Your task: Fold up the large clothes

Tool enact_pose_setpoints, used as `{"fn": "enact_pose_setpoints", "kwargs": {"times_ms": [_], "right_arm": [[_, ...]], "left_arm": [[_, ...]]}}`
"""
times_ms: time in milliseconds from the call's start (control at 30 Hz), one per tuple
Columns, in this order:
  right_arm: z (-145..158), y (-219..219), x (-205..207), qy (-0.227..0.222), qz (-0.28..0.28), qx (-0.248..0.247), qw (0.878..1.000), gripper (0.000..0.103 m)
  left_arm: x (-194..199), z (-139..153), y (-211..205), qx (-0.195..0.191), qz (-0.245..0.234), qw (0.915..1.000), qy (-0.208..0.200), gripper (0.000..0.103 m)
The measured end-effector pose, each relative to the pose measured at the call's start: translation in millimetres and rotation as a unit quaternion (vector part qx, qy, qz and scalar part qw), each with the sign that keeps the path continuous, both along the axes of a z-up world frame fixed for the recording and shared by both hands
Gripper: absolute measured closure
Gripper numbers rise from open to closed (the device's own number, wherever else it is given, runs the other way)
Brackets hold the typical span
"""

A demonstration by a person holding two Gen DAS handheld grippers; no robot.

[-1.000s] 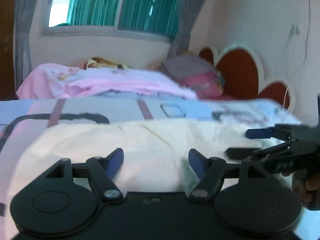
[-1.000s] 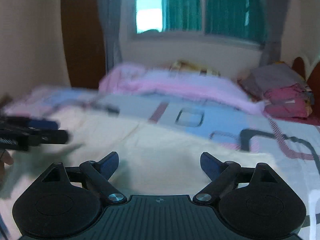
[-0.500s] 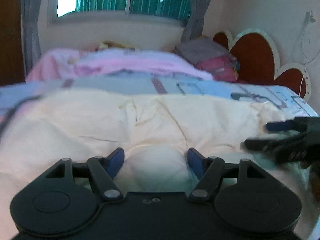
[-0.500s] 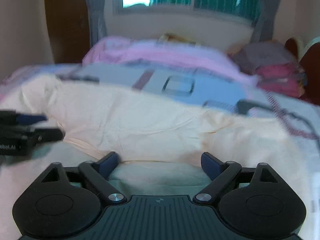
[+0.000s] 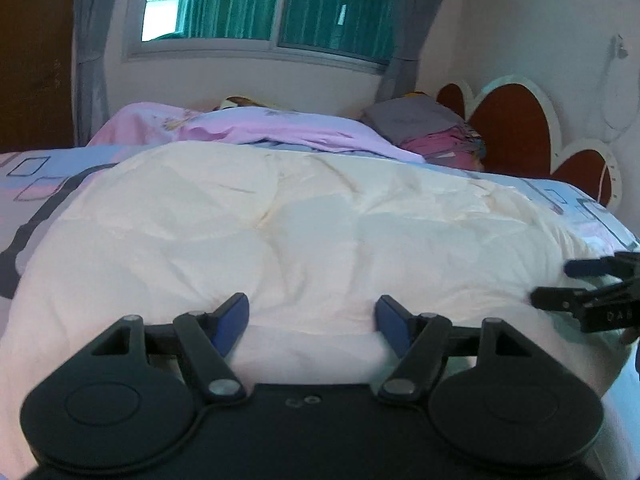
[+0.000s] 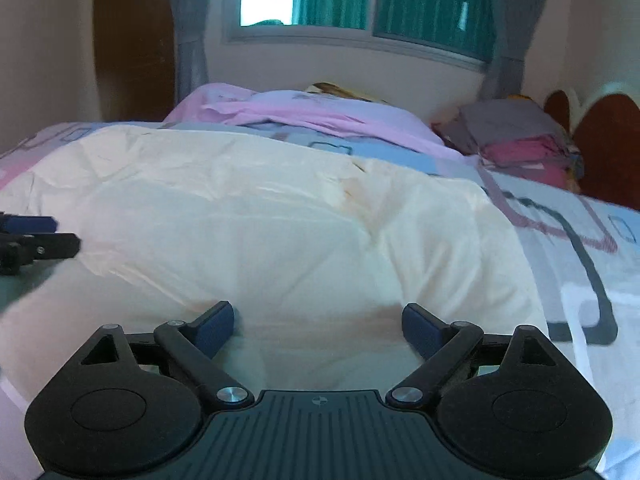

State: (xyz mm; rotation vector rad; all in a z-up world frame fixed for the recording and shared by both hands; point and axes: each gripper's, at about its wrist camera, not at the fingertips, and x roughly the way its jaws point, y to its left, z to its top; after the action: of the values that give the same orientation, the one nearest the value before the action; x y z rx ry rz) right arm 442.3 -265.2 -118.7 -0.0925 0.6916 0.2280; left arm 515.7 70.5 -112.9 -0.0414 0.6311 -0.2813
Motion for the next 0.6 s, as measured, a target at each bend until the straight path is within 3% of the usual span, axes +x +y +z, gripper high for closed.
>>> {"fn": "enact_pose_setpoints", "kwargs": {"times_ms": [167,333,433,500,533,600], "right_arm": [[5,-34,-14,-0.005,-0.041,0.003,0.999,0.014],[6,-76,-35,0.012,-0.088,0.019,0.996,0.014],[10,-98,-45,0.028,-0.123,0.066,0.99,0.014],[20,-110,-59,0.02,-0.14,0.103,0.985,0.014],[23,-116,-66,0.019,-0.145,0.126,0.981,0.014],[24,-129,-79,0.035,-0.157,0.191,0.968,0.013]], "left_arm": [[-5,5,38,0.019,0.04,0.999,-0.005,0.041],[-22,7,71,0.06,0.071,0.9956,-0.01,0.041],[-34,16,78,0.066,0.099,0.9928,-0.016,0.041],[-52,24,84,0.063,0.124,0.9897,-0.035,0.035],[-62,27,87,0.055,0.135,0.9885,-0.04,0.03],[-80,28,96,0.024,0.151,0.9877,-0.035,0.03]]}}
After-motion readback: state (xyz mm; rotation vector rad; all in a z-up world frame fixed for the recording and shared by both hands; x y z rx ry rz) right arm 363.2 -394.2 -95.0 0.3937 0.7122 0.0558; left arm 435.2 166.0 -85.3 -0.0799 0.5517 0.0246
